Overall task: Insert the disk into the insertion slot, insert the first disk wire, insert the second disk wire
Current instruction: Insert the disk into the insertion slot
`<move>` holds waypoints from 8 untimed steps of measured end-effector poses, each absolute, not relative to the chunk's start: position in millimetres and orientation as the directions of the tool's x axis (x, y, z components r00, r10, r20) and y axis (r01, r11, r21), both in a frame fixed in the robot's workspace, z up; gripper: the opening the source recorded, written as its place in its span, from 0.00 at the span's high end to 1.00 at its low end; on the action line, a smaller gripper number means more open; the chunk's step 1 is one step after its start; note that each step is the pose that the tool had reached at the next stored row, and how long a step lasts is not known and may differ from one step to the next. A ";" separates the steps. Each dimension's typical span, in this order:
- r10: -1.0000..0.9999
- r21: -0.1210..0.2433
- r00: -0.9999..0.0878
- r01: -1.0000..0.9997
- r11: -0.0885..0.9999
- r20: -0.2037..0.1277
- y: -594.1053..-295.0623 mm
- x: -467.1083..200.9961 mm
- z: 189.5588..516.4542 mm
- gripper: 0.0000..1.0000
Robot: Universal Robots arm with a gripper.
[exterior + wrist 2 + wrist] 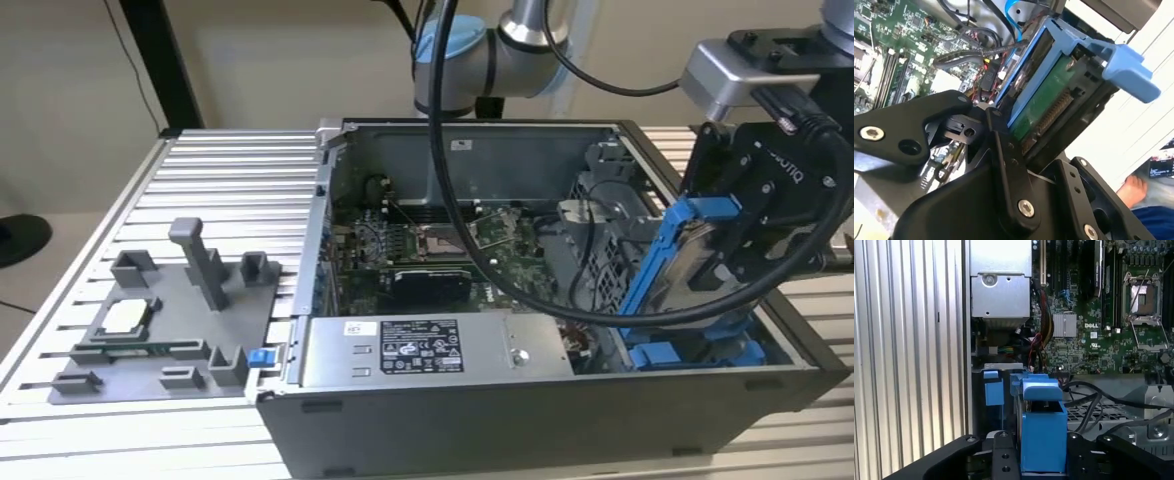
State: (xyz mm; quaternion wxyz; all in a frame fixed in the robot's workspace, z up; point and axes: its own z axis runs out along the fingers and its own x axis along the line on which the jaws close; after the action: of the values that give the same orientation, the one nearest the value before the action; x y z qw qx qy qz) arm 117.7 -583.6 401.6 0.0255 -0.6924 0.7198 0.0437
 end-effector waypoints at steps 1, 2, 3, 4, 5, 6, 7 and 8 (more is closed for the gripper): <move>-0.994 0.031 -0.040 -0.999 0.037 -0.100 -583.6 118.1 402.1 1.00; -0.994 0.034 -0.041 -0.999 0.037 -0.103 -583.7 118.4 403.1 1.00; -0.994 0.036 -0.041 -0.999 0.037 -0.104 -583.7 118.6 404.4 1.00; -0.994 0.037 -0.041 -0.999 0.037 -0.106 -583.7 118.7 406.2 1.00; -0.993 0.038 -0.041 -0.999 0.037 -0.108 -583.7 119.0 407.3 1.00; -0.993 0.039 -0.041 -0.999 0.037 -0.110 -583.8 119.5 408.4 1.00; -0.993 0.041 -0.041 -0.998 0.037 -0.112 -583.9 120.4 409.6 1.00; -0.993 0.044 -0.042 -0.998 0.037 -0.113 -584.1 121.9 410.4 1.00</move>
State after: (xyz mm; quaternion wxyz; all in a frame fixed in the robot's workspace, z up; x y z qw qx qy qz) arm 121.9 -584.1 410.4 0.0257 -0.6917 0.7196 0.0552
